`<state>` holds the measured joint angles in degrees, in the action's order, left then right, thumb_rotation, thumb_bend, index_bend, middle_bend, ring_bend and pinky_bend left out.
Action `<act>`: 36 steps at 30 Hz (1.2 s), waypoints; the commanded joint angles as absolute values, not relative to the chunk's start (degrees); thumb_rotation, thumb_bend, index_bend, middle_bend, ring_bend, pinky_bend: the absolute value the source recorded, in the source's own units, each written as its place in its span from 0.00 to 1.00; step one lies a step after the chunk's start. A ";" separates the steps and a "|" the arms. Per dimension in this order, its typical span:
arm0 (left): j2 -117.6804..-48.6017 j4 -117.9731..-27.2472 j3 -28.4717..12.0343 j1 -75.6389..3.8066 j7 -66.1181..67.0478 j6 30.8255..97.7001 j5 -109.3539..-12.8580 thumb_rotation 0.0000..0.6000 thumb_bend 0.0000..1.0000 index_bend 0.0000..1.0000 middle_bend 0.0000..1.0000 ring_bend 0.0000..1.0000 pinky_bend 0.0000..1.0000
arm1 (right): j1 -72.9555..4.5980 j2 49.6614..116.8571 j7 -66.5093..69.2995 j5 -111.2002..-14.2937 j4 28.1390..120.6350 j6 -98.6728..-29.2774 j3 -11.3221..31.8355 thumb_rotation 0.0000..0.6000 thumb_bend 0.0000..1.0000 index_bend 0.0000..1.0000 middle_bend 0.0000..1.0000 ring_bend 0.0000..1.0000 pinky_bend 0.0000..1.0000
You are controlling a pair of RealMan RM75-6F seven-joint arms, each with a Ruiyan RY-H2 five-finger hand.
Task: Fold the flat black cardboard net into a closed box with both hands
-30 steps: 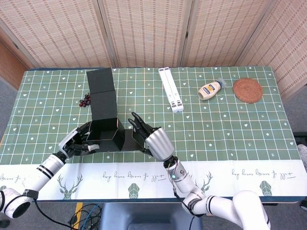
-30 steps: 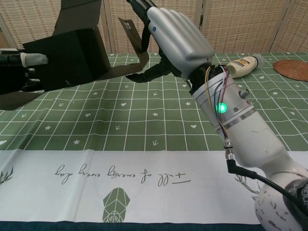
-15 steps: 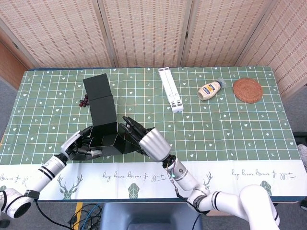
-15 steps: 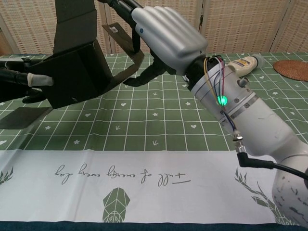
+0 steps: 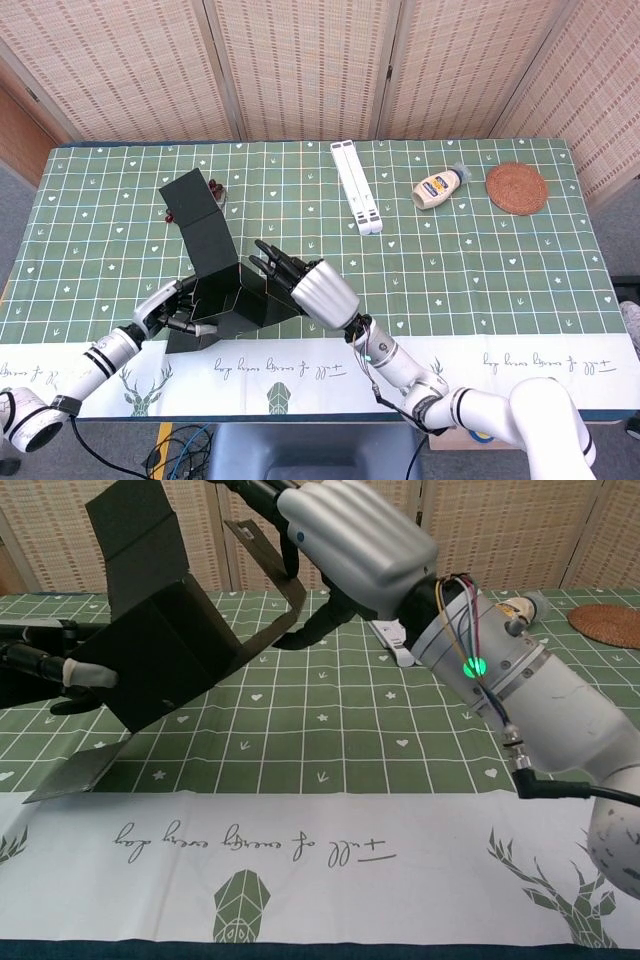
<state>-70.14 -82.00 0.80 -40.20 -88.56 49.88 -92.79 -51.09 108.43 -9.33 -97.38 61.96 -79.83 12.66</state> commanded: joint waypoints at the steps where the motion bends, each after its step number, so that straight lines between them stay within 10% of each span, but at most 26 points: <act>1: -70.39 -81.56 1.21 -40.62 -87.60 49.69 -92.91 1.00 0.08 0.23 0.24 0.59 0.81 | -51.26 108.28 -8.88 -97.23 61.91 -79.87 12.88 1.00 0.11 0.00 0.00 0.53 0.96; 36: -79.97 -80.69 0.09 -41.61 -60.45 45.99 -84.52 1.00 0.08 0.24 0.24 0.58 0.81 | -52.10 111.70 -11.93 -99.54 56.38 -74.20 5.73 1.00 0.20 0.00 0.10 0.56 0.96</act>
